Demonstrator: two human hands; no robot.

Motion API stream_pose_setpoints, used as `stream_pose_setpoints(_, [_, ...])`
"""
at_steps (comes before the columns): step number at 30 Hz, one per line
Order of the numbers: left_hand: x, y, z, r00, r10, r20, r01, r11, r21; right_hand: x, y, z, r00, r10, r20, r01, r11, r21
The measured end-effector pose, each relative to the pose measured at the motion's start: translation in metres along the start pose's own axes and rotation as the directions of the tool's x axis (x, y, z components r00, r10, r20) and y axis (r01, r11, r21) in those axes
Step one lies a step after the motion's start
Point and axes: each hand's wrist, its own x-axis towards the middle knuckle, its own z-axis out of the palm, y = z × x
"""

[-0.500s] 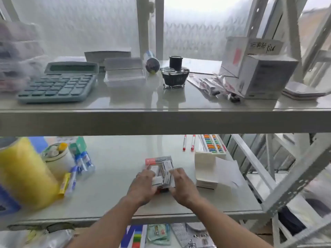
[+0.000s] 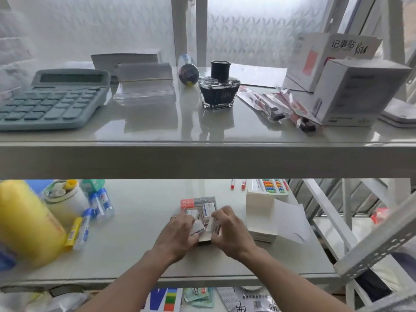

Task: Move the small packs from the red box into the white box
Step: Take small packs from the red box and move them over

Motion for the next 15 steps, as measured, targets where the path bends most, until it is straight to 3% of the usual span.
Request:
stream_pose_setpoints(3, [0.012, 0.025, -0.002, 0.992, -0.02, -0.129, 0.003, 0.992, -0.125, -0.016, 0.026, -0.034, 0.991, 0.043, -0.126, -0.032, 0.996, 0.089])
stream_pose_setpoints(8, [0.054, 0.11, 0.015, 0.969, -0.094, -0.227, 0.028, 0.959, -0.281, -0.024, 0.089, -0.089, 0.949, 0.255, -0.183, -0.232, 0.963, 0.136])
stream_pose_setpoints(11, [0.077, 0.15, 0.035, 0.967, -0.126, -0.219, 0.088, 0.98, -0.176, -0.017, 0.113, -0.103, 0.94, 0.307, -0.151, -0.298, 0.951, 0.08])
stream_pose_setpoints(15, [0.099, 0.171, 0.055, 0.968, -0.162, -0.19, 0.171, 0.985, 0.03, -0.004, 0.129, -0.1, 0.959, 0.263, -0.107, -0.267, 0.963, -0.024])
